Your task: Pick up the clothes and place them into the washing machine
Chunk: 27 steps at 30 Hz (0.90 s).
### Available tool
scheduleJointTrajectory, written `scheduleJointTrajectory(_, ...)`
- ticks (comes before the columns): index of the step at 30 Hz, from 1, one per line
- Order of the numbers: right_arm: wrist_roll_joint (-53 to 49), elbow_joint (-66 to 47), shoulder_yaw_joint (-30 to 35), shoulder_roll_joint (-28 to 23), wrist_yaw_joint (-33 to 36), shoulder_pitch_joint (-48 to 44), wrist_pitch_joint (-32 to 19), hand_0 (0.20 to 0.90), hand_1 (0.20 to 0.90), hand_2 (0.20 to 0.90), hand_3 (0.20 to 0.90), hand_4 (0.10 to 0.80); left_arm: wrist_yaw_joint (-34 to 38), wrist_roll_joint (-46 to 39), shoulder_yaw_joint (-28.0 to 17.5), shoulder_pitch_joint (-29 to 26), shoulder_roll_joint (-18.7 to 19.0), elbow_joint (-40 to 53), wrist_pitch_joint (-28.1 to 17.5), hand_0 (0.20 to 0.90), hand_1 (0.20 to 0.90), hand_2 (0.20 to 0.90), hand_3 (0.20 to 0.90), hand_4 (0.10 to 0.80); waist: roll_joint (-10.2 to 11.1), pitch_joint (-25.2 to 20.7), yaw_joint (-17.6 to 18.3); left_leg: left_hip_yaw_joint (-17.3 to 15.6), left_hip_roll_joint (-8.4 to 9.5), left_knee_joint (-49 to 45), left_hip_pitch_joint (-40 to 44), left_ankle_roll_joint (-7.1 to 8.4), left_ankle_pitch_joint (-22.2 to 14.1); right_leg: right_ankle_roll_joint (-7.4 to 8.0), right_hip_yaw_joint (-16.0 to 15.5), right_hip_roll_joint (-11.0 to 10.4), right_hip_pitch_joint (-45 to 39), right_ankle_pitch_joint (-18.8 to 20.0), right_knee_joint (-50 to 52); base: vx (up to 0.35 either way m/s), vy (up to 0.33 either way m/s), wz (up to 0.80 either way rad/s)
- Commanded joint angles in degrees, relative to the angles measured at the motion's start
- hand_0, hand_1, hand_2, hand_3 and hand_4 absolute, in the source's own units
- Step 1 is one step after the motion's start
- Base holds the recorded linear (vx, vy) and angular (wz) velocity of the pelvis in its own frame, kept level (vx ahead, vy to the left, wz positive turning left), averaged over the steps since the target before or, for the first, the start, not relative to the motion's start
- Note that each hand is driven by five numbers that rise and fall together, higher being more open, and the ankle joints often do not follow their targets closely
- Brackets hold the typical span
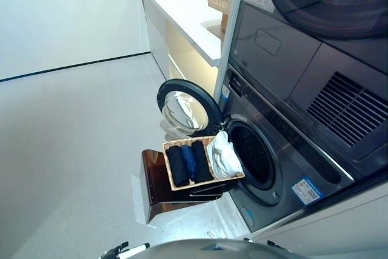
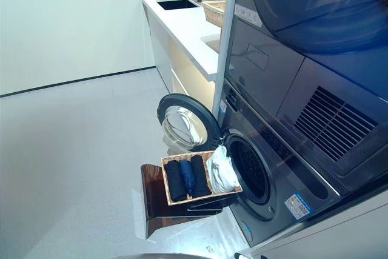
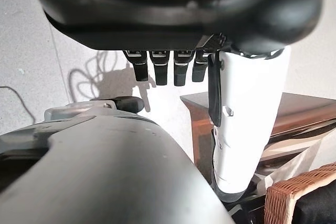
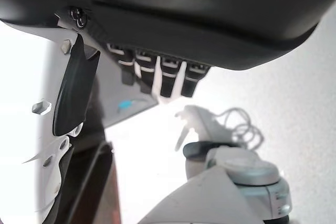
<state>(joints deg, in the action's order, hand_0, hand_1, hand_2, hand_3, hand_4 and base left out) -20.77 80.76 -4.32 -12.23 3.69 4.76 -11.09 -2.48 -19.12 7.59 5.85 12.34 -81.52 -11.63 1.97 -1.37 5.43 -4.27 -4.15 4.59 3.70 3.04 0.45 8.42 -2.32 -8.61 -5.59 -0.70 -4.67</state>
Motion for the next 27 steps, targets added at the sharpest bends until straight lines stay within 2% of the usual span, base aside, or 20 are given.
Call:
scheduleJointTrajectory(1,-0.5,2.2,1.2,-0.7,0.8,-3.2,-1.1,0.900,0.900,0.900,0.900,0.800,0.0,-0.1,-0.9,-3.8,-0.5,-3.2,-1.8,0.900,0.900,0.900,0.900,0.800,-0.1,-0.8,-0.6,1.9,2.07,0.4,-0.1,0.47,-2.0,-0.02,-0.1,2.3,5.1,6.0,-0.3,0.000,0.000,0.00)
scheduleJointTrajectory(18,-0.9,2.6,1.9,-1.1,0.9,-3.4,-1.0,0.900,0.900,0.900,0.900,0.800,0.5,-0.2,-1.0,-4.0,-0.4,-3.1,-2.0,0.900,0.900,0.900,0.900,0.800,0.0,-0.9,-0.5,1.8,2.38,0.4,0.1,0.31,-2.2,0.26,-0.2,1.8,4.8,6.0,-0.3,0.000,0.000,0.00)
scheduleJointTrajectory(27,-1.2,2.8,2.7,-1.6,0.5,-3.9,-0.7,0.900,0.900,0.900,0.900,0.800,0.4,-0.1,-1.1,-4.3,-0.6,-3.0,-2.1,0.900,0.900,0.900,0.900,0.800,-0.2,-0.5,-0.1,1.7,4.16,0.4,1.5,-1.58,-3.5,0.47,1.2,0.1,5.3,5.3,2.8,0.011,0.049,-0.01)
